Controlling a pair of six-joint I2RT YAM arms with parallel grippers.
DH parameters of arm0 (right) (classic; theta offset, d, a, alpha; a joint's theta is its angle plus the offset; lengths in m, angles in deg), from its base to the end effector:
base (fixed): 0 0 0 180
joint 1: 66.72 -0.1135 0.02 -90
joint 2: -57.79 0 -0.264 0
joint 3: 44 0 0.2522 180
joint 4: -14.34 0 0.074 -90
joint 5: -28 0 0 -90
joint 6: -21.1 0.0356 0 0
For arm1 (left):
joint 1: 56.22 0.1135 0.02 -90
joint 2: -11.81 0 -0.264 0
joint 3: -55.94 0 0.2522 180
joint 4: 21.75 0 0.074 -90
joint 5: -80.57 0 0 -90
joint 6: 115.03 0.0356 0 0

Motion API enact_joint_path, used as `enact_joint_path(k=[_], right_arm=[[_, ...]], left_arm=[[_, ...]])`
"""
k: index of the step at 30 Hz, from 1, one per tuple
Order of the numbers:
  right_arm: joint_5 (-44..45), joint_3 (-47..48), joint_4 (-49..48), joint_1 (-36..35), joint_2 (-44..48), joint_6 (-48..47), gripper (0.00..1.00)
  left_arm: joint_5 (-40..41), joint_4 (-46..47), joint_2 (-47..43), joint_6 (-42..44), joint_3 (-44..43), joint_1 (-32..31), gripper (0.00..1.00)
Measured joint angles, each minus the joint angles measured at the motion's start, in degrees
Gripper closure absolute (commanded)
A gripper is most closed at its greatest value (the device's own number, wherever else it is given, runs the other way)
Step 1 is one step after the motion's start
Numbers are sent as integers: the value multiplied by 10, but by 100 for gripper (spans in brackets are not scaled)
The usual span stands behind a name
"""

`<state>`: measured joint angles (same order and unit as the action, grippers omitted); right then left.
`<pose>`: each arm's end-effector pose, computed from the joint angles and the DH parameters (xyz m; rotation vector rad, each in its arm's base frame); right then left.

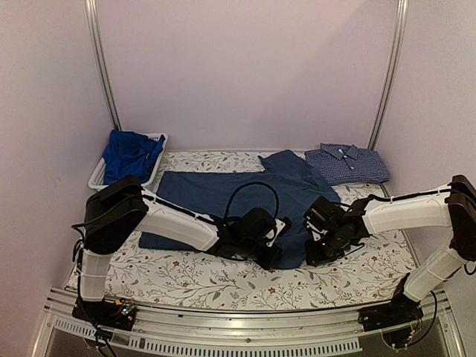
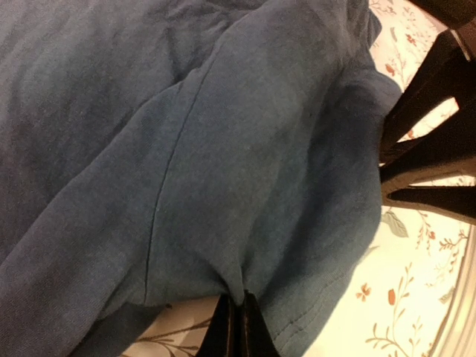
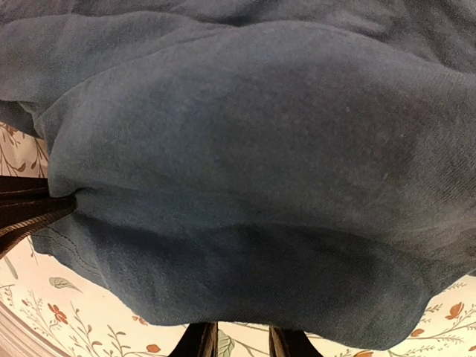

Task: Fold and stack the mixed laundry pile
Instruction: Adjust the 1/3-folded T-shirt at the center of the board.

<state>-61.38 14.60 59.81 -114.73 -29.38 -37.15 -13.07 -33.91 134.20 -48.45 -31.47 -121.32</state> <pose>0.1733 0.1919 0.1512 -0.4094 2.8816 0.2495 0.1843 -0.4024 0.1116 0.9351 2.3674 -0.7551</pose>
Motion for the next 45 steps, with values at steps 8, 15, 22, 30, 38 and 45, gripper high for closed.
enact_joint_path(k=[8,15,22,30,38,45], right_arm=[[2,2,-4,0,-16,-10,85],[6,2,-2,-1,-17,-12,100],[-14,-7,56,-5,64,-9,100],[-27,-7,90,-7,134,9,100],[16,21,91,-2,125,23,100],[49,67,58,57,112,16,100]], left_arm=[[0,0,0,0,0,0,100],[-3,1,0,-3,0,1,100],[-8,2,0,-7,1,3,100],[-13,8,-1,-14,5,5,76],[-28,26,-86,-15,107,7,37],[-27,32,-176,-7,146,23,36]])
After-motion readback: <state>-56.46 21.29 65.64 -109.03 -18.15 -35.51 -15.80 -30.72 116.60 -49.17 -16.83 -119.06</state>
